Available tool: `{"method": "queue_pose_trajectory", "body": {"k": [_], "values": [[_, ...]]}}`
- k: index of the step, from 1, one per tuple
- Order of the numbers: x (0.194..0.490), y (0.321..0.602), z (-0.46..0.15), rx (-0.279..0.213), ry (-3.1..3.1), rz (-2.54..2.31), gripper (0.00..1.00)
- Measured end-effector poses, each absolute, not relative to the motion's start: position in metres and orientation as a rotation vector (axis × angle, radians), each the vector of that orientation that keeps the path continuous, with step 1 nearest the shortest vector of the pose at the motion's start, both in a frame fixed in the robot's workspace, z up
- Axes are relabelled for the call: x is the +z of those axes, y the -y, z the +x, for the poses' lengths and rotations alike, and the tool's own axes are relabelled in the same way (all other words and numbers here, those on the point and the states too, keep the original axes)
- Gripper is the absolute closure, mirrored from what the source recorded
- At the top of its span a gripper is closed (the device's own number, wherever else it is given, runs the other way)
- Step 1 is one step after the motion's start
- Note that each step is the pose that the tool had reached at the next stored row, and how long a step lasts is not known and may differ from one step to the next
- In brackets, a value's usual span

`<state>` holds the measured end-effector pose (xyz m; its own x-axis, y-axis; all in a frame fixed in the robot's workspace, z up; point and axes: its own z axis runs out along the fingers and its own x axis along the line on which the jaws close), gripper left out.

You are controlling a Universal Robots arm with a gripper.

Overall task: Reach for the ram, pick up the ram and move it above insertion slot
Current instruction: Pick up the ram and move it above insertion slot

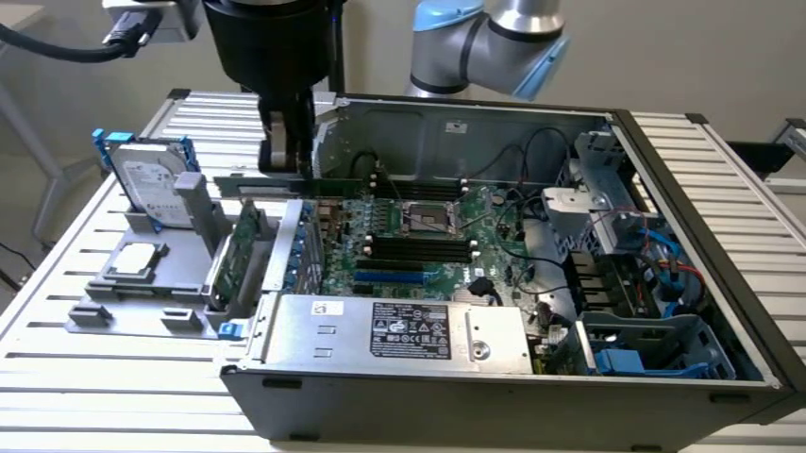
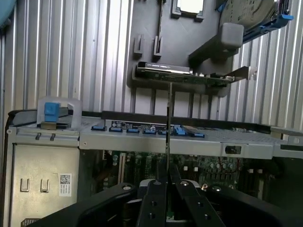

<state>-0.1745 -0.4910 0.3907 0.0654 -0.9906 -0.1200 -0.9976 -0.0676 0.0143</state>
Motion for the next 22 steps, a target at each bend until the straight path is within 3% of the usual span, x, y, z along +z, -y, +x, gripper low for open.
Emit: {"method": "queue_pose_trajectory", "body": {"k": [22], "values": [[0.391, 0.458, -0.098, 0.151, -2.094, -2.239, 0.87]]}}
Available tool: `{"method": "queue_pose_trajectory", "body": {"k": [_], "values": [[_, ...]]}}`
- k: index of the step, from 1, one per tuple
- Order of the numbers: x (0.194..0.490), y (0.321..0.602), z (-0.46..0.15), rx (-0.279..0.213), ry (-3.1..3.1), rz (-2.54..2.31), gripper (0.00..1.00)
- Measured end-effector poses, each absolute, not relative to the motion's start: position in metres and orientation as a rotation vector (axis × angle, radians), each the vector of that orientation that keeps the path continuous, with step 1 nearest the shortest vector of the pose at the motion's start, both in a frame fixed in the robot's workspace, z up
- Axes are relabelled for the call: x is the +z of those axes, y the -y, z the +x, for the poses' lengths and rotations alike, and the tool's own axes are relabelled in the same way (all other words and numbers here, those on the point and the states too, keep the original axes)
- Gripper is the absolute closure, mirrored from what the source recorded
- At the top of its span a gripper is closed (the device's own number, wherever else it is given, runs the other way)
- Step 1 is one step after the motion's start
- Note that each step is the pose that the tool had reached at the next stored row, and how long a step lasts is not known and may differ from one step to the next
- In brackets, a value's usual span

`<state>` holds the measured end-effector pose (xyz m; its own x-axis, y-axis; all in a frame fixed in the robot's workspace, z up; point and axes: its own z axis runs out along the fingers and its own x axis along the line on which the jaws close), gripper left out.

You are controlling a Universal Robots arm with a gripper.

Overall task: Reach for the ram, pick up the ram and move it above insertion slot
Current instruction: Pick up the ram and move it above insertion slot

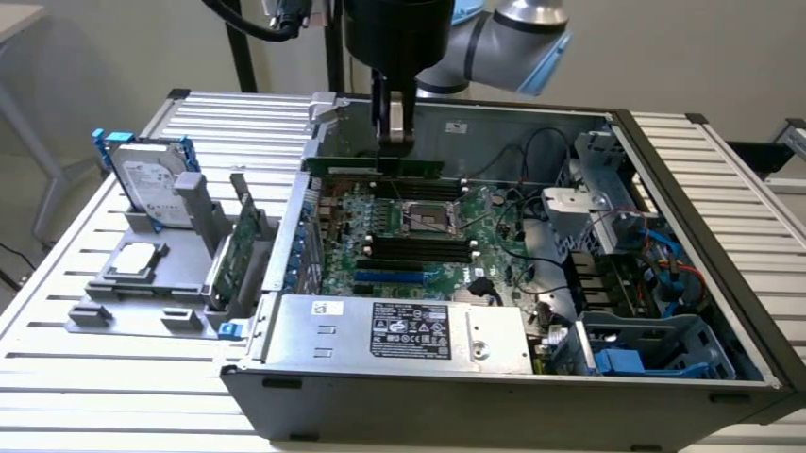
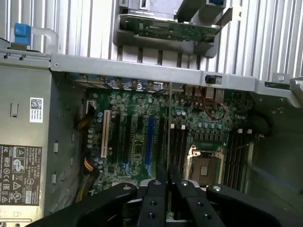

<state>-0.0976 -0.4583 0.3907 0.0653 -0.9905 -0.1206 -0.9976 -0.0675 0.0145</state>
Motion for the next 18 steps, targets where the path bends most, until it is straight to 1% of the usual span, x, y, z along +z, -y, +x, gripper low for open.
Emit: {"method": "queue_pose_trajectory", "body": {"k": [11, 18], "values": [[0.391, 0.428, -0.075, 0.151, -2.094, -2.239, 0.87], [0.39, 0.414, -0.063, 0.15, -2.097, -2.237, 0.87]]}}
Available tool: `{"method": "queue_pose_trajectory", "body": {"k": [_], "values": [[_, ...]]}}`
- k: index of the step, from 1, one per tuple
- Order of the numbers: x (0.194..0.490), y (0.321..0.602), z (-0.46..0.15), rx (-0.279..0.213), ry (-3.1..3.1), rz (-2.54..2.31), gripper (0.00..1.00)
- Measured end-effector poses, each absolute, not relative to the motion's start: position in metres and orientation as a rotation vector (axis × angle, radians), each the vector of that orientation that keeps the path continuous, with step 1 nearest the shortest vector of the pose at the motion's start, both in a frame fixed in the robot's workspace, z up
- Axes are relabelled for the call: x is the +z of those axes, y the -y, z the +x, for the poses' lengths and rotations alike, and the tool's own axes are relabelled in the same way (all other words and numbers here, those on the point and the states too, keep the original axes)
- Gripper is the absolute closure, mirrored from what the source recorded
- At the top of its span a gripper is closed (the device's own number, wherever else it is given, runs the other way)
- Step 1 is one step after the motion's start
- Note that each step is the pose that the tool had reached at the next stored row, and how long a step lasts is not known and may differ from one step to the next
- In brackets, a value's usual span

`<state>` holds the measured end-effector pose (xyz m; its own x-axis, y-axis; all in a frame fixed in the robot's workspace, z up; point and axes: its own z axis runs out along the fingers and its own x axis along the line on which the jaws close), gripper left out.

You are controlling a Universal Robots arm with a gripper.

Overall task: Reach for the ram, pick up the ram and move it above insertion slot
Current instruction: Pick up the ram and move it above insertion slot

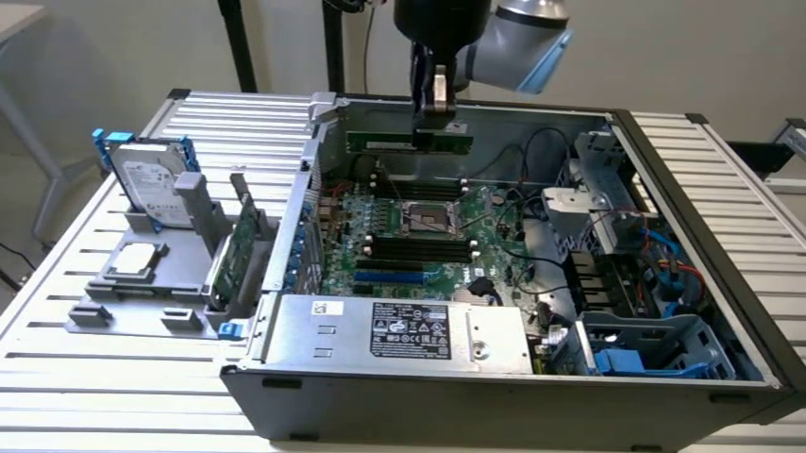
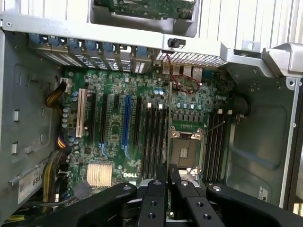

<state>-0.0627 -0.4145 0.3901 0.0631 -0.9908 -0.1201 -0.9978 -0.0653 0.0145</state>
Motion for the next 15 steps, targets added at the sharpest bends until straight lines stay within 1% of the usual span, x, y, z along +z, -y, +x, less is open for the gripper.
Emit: {"method": "queue_pose_trajectory", "body": {"k": [15], "values": [[0.388, 0.398, -0.046, 0.146, -2.146, -2.189, 0.87]]}}
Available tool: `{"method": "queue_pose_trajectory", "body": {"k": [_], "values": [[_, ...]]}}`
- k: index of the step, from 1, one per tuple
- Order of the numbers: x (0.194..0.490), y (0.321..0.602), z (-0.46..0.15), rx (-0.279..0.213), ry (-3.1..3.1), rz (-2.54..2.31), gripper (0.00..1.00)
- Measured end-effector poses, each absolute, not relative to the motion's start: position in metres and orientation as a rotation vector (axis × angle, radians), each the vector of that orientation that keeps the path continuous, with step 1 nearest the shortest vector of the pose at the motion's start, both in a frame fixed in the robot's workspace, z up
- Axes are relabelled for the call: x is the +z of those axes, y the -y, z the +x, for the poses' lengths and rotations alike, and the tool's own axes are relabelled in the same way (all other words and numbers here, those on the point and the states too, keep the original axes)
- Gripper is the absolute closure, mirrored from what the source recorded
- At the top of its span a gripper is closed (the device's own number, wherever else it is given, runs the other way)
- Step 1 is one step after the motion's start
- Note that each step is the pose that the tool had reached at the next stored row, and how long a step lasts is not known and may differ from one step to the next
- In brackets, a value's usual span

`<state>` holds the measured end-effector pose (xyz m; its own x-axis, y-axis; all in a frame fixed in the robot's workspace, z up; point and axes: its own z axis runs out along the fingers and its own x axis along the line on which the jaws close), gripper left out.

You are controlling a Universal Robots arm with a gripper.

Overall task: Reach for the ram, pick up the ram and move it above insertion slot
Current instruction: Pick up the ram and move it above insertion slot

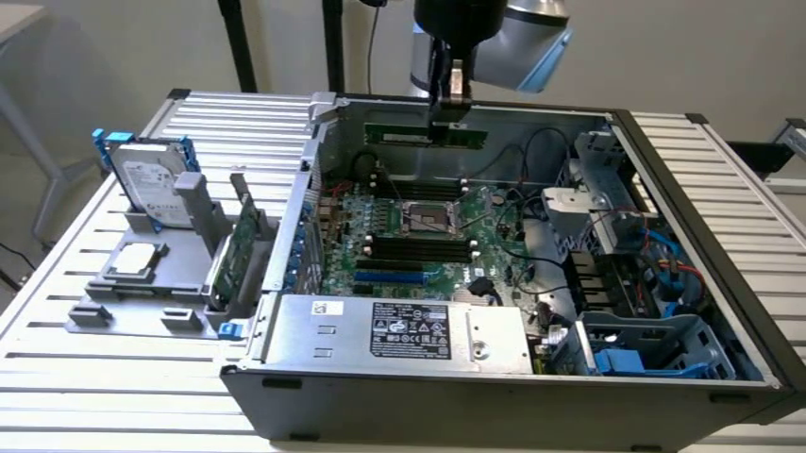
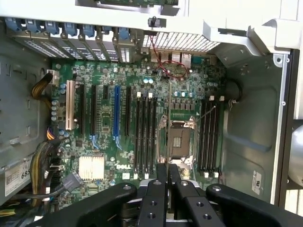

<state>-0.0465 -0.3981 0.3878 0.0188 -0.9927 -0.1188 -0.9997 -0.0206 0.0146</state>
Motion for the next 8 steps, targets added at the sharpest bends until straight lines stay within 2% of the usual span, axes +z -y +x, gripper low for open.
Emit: {"method": "queue_pose_trajectory", "body": {"k": [8], "values": [[0.3878, 0.398, -0.0464, 0.146, -2.146, -2.189, 0.87]]}}
